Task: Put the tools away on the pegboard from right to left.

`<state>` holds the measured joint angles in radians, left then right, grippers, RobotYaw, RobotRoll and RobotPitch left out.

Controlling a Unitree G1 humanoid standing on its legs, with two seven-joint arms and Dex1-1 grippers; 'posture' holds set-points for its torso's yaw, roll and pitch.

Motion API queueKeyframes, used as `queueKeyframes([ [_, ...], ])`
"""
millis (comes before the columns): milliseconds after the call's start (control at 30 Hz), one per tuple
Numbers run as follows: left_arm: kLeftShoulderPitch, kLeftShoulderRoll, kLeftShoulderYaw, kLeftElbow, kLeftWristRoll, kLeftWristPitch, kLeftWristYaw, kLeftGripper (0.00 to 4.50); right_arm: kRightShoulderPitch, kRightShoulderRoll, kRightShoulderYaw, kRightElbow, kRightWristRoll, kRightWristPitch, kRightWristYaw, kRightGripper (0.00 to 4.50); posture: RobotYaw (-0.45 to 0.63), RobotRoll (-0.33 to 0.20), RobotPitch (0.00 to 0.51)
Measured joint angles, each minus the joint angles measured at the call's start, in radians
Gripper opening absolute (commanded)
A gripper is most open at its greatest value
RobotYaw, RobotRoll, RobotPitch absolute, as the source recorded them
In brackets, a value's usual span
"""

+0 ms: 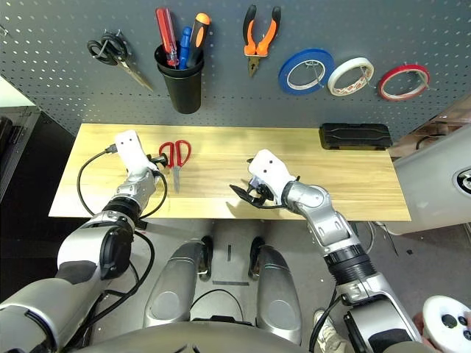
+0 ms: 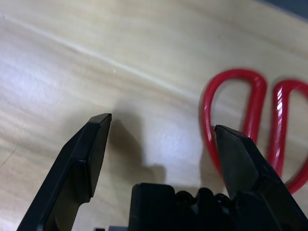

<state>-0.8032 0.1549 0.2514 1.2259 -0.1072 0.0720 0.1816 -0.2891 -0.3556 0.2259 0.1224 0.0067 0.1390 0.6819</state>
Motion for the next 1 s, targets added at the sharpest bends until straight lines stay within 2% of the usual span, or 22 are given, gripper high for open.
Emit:
queueKeyframes([
  [167, -0.005, -0.003, -0.015, 0.003, 0.01, 0.031, -0.018, 4.48, 0.0, -0.013, 0.0, -0.005, 0.001, -0.012, 0.014, 4.5, 0.09, 0.0, 0.249],
  [233, -0.006, -0.006, -0.019, 0.003, 0.012, 0.039, -0.023, 3.88, 0.0, -0.018, 0.0, -0.006, 0.001, -0.017, 0.023, 4.5, 0.09, 0.0, 0.248],
  [567, -0.004, -0.03, -0.027, -0.004, 0.013, 0.046, -0.027, 0.06, -0.008, -0.024, 0.0, -0.005, 0.004, -0.033, 0.058, 4.5, 0.1, 0.0, 0.243],
  [800, 0.025, -0.057, 0.006, -0.048, -0.011, 0.022, -0.022, 0.02, -0.031, -0.008, 0.0, 0.015, 0.008, -0.065, 0.069, 4.5, 0.12, 0.0, 0.232],
  [1000, 0.086, -0.103, 0.028, -0.157, -0.048, 0.002, -0.02, 0.02, -0.059, 0.006, -0.002, 0.061, 0.021, -0.12, 0.081, 4.5, 0.15, 0.0, 0.225],
])
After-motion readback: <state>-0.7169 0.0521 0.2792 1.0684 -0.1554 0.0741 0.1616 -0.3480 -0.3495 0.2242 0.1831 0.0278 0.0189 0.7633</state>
